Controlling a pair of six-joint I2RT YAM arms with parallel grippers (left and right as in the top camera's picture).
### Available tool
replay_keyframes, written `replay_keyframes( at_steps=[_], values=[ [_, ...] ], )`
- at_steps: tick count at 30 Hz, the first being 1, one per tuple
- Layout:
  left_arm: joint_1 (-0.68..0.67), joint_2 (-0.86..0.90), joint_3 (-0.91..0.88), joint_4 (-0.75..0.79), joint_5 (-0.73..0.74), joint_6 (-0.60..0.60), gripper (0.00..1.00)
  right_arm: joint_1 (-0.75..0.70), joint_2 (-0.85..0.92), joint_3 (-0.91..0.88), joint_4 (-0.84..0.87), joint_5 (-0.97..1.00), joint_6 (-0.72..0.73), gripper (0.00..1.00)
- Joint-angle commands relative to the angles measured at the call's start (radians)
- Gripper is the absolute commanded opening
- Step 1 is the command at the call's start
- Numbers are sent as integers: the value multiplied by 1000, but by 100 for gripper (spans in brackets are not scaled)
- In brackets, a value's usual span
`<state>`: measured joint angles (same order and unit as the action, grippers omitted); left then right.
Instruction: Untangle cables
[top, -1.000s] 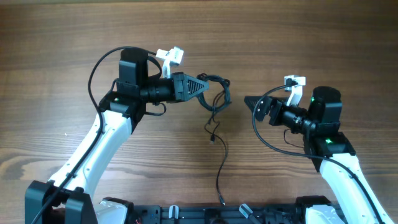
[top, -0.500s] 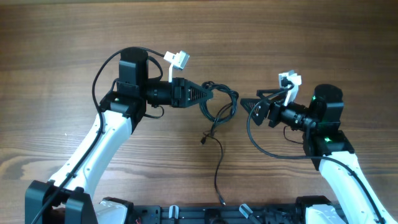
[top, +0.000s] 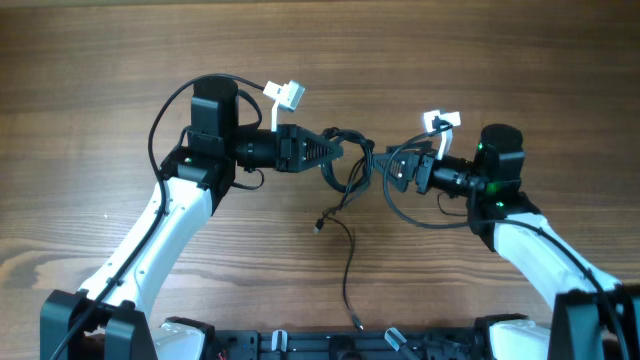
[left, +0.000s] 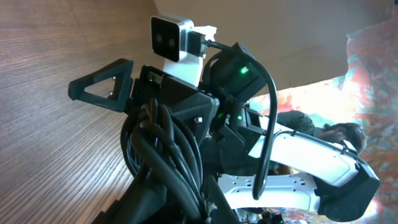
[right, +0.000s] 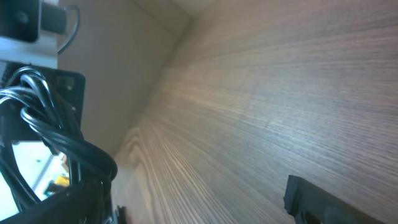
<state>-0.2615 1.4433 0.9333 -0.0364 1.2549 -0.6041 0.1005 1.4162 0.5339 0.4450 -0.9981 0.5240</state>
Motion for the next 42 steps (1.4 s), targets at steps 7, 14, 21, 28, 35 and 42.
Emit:
replay_keyframes(
  at_steps=[7, 14, 21, 28, 35, 42],
  values=[
    [-25, -16, 3, 3, 11, 15, 4, 14, 67, 8, 244, -47, 226, 97],
    [-89, -16, 3, 3, -11, 17, 4, 96, 67, 8, 302, 135, 238, 97],
    [-157, -16, 3, 2, -10, 17, 4, 91, 67, 8, 299, 493, 240, 99],
    [-168, -16, 3, -54, 31, 21, 4, -61, 67, 8, 224, 634, 262, 100],
    [-167, -16, 3, -53, 34, 28, 4, -231, 67, 8, 79, 628, 260, 100],
    [-144, -16, 3, -49, -83, 50, 4, -242, 67, 8, 42, 348, 84, 100]
  ],
)
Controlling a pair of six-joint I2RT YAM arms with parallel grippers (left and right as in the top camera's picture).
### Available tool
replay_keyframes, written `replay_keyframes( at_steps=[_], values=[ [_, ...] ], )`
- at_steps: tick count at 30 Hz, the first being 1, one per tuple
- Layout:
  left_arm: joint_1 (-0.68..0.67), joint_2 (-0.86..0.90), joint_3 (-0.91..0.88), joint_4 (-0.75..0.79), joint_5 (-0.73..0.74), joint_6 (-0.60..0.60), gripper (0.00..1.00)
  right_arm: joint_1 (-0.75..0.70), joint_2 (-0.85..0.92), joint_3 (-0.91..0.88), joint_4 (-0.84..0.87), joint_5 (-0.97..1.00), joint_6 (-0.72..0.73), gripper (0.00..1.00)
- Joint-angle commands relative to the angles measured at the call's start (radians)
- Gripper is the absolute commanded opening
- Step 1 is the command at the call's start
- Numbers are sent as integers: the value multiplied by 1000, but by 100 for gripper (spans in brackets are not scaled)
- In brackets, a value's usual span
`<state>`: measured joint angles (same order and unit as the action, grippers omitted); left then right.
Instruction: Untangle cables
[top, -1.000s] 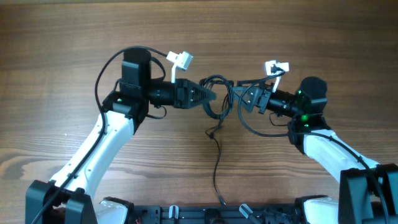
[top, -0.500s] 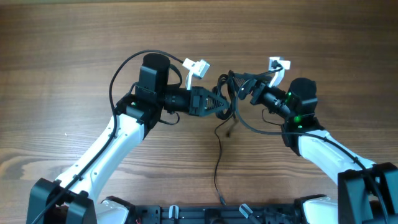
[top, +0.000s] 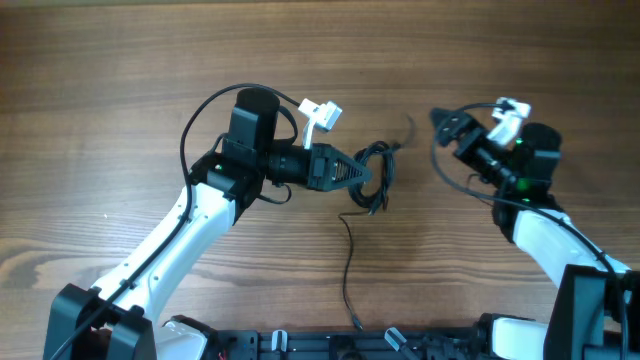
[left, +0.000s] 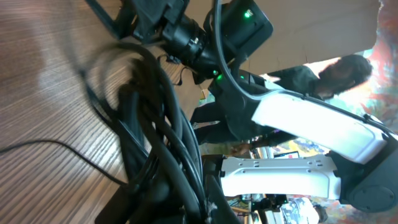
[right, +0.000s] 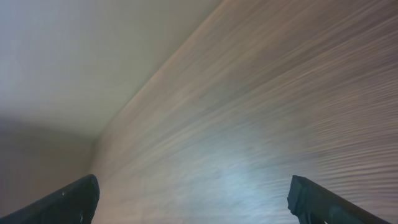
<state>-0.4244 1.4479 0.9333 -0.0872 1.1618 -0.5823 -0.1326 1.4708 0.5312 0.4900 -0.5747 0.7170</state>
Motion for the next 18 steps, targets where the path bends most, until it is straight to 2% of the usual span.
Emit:
replay_keyframes(
  at_steps=[1, 8, 13, 18],
  values=[
    [32, -21, 3, 4, 2, 29, 4, -9, 12, 11, -6, -114, -131, 100],
    [134, -21, 3, 39, 5, 28, 4, -8, 12, 11, -4, -589, -309, 100],
    [129, -21, 3, 55, 77, 26, 4, 54, 12, 11, 9, -607, -354, 100],
    [108, -21, 3, 54, 137, 26, 4, 149, 12, 11, 28, -478, -347, 100]
  ],
)
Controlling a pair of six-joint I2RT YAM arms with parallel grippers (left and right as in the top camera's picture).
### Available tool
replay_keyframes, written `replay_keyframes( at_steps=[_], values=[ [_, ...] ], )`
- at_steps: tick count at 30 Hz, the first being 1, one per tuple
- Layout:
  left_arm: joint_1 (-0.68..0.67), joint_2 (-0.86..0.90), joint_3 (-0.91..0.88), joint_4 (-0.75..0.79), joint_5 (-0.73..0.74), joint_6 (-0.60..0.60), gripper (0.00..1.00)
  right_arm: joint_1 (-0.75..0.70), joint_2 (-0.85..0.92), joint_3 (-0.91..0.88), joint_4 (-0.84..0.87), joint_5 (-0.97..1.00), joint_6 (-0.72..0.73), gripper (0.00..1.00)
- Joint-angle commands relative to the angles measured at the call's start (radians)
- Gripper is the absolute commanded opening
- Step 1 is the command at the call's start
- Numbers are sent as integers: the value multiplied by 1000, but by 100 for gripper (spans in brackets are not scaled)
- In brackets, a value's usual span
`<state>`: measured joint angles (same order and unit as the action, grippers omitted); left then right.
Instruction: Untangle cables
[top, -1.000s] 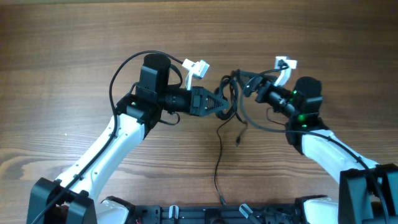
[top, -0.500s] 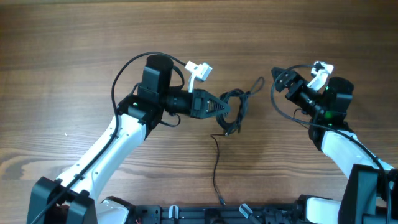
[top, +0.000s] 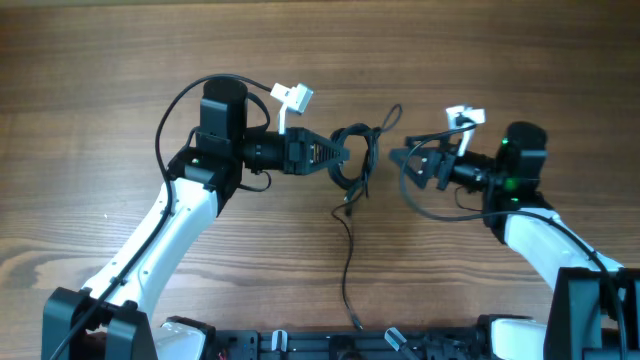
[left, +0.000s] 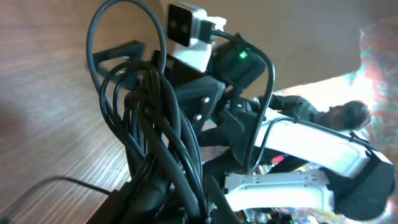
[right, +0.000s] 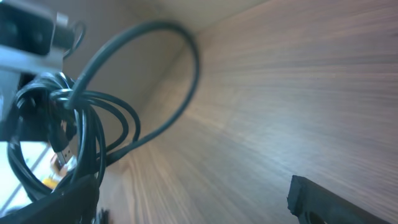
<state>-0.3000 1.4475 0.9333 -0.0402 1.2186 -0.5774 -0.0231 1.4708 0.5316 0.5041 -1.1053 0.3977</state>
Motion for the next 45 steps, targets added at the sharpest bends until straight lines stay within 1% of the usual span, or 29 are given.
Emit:
replay_keyframes(
  at_steps=[1, 3, 7, 12, 14, 16, 17, 19, 21, 23, 29, 34, 36, 37, 38, 41, 44, 45],
  values=[
    [-23, -21, 3, 7, 79, 21, 4, 48, 12, 11, 26, 55, -27, 100],
    [-39, -21, 3, 7, 79, 21, 4, 61, 12, 11, 63, 56, 12, 100],
    [-77, -21, 3, 7, 79, 21, 4, 61, 12, 11, 72, 187, 98, 100],
    [-130, -21, 3, 28, 79, 20, 4, 68, 12, 11, 123, 204, 174, 100],
    [-137, -21, 3, 97, 79, -8, 4, 79, 12, 11, 78, 276, 181, 100],
    [-137, -21, 3, 231, 80, -112, 4, 83, 13, 11, -13, 432, 192, 100],
    [-137, -21, 3, 327, 96, -175, 4, 82, 13, 11, -57, 510, 210, 100],
    [-137, -21, 3, 452, 141, -242, 4, 82, 13, 11, -113, 627, 216, 100],
    [-136, -21, 3, 530, 181, -274, 4, 70, 13, 11, -167, 734, 238, 100],
    [-132, -21, 3, 530, 191, -275, 4, 32, 12, 11, -197, 758, 241, 100],
    [-82, -21, 3, 530, 182, -267, 4, -99, 12, 11, -245, 745, 259, 100],
    [-43, -21, 3, 530, 168, -268, 4, -134, 12, 11, -252, 739, 257, 100],
    [-34, -21, 3, 530, 168, -268, 4, -135, 12, 11, -266, 778, 261, 100],
    [-30, -21, 3, 530, 168, -268, 4, -135, 12, 11, -279, 807, 275, 99],
    [-24, -21, 3, 530, 167, -267, 4, -136, 12, 11, -313, 865, 322, 100],
    [3, -21, 3, 530, 141, -267, 4, -164, 12, 11, -364, 915, 366, 100],
    [27, -20, 3, 530, 96, -264, 4, -219, 12, 11, -385, 904, 372, 100],
    [32, -18, 3, 530, 85, -264, 4, -243, 12, 11, -390, 865, 369, 100]
  ],
)
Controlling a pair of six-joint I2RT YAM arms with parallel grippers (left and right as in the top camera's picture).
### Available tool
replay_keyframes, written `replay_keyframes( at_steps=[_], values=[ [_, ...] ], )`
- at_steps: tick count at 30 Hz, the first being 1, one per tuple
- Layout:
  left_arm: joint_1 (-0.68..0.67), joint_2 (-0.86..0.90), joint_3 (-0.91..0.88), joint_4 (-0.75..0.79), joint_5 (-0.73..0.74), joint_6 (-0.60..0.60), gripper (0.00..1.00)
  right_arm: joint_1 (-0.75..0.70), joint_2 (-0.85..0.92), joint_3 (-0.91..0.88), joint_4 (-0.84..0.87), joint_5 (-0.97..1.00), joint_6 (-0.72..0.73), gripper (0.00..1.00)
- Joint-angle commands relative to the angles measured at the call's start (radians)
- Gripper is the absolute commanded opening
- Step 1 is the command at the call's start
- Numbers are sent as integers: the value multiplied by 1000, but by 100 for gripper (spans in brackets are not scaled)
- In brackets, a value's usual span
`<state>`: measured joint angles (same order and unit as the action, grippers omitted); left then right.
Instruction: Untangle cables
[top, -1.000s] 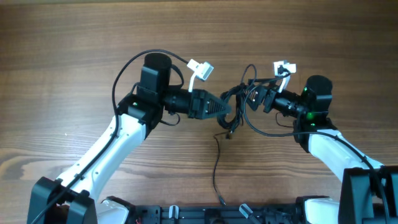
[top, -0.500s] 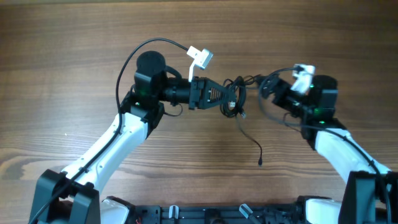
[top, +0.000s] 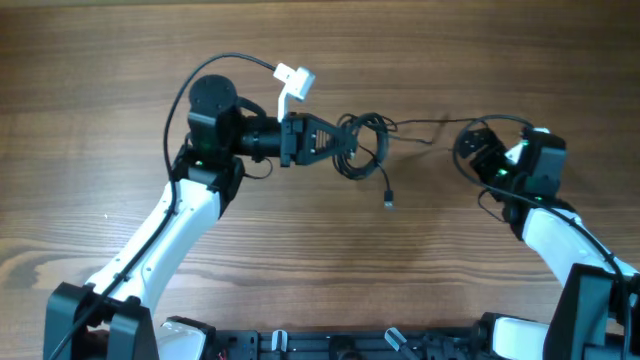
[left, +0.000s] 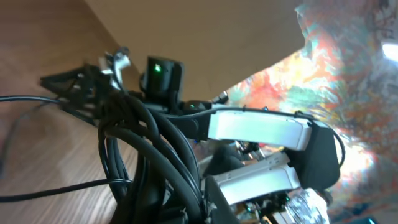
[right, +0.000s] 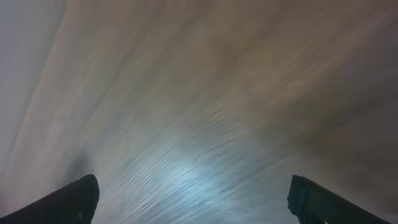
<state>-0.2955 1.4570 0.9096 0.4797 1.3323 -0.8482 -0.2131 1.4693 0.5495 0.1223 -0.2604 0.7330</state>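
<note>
A bundle of black cables hangs over the wooden table, and my left gripper is shut on it. In the left wrist view the looped cables fill the space in front of the fingers. One loose end with a plug dangles to the table. A thin strand runs from the bundle to the right, toward my right gripper. Whether the strand touches that gripper cannot be told. The right wrist view is blurred; its fingers stand wide apart with only table between them.
The wooden table fills the view. A white camera mount sticks up from the left wrist. The arms' base rail runs along the front edge. The right arm reaches in from the lower right.
My right gripper was close beside the bundle and now is farther right and back. The long tail on the table toward the front edge is gone; a thin strand now stretches right.
First both grippers met at the bundle, with a tail trailing to the front edge. Then the right gripper was off to the right, then back beside the bundle. Now it is away again, the tail is off the table and a plug end dangles.
</note>
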Motion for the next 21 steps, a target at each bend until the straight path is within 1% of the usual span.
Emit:
replay_keyframes(
  at_steps=[1, 4, 7, 9, 11, 13, 14, 16, 19, 20, 21],
  values=[
    [31, -25, 26, 10, -39, 7, 4, -67, 14, -7, -8, -34, 22, 100],
    [31, -13, 26, 2, -58, 6, 4, -79, 14, -7, 3, -167, 0, 100],
    [31, -7, 26, -46, -85, 6, 4, -78, 14, -7, 64, -431, -147, 100],
    [31, -7, 26, -73, -97, 5, 4, -78, 14, -7, 127, -666, -291, 100],
    [31, -7, 26, -73, -101, -34, 4, -78, 14, -7, 193, -870, -373, 100],
    [31, -7, 26, -72, -136, -110, 4, -70, 14, -7, 240, -1006, -420, 100],
    [31, -7, 26, -73, -160, -149, 4, -63, 14, -7, 251, -1021, -418, 100],
    [30, -7, 26, -73, -209, -233, 4, -34, 14, -7, 251, -986, -394, 100],
    [22, -7, 26, -73, -320, -438, 4, 43, 14, -7, 243, -859, -165, 100],
    [18, -7, 26, -75, -354, -488, 4, 66, 14, -7, 245, -841, -124, 100],
    [16, -7, 26, -90, -419, -549, 4, 101, 14, -7, 248, -828, -127, 100]
  ],
)
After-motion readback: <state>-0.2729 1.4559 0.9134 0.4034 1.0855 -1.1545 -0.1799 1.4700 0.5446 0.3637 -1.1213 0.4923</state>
